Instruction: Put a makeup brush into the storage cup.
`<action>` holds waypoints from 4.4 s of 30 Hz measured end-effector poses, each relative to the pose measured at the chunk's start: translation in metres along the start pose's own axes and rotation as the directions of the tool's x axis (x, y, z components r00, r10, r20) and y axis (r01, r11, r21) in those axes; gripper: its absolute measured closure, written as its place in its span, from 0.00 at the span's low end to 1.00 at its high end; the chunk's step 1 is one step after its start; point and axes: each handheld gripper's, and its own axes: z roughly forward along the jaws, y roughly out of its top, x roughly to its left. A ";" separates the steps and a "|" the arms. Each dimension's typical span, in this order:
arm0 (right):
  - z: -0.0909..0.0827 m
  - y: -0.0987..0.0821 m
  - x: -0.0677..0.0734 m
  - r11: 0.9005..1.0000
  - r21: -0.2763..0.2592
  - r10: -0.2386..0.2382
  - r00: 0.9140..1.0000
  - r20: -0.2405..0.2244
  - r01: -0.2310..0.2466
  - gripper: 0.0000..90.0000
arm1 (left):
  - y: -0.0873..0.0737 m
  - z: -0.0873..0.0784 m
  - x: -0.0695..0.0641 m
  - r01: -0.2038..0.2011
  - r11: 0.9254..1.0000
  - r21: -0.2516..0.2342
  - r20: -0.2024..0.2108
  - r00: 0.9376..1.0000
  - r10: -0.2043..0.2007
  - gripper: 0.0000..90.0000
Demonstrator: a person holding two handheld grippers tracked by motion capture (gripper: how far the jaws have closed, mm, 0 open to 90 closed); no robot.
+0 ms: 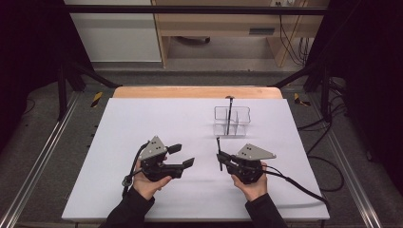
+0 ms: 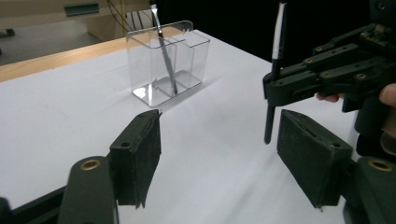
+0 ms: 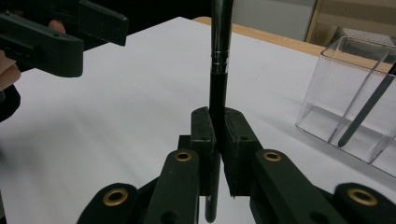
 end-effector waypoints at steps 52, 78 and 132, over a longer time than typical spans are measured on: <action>0.007 0.058 -0.061 0.982 -0.155 0.133 0.971 0.198 -0.103 0.93 | -0.047 -0.047 0.060 0.078 0.990 0.118 -0.221 0.974 -0.050 0.08; 0.032 0.084 -0.092 0.978 -0.166 0.171 0.943 0.285 -0.127 0.93 | -0.048 -0.044 0.061 0.068 0.987 0.147 -0.226 0.973 -0.033 0.08; 0.080 0.057 -0.117 0.978 -0.102 0.209 0.910 0.357 -0.184 0.94 | -0.049 -0.041 0.059 0.051 0.984 0.173 -0.222 0.975 -0.012 0.08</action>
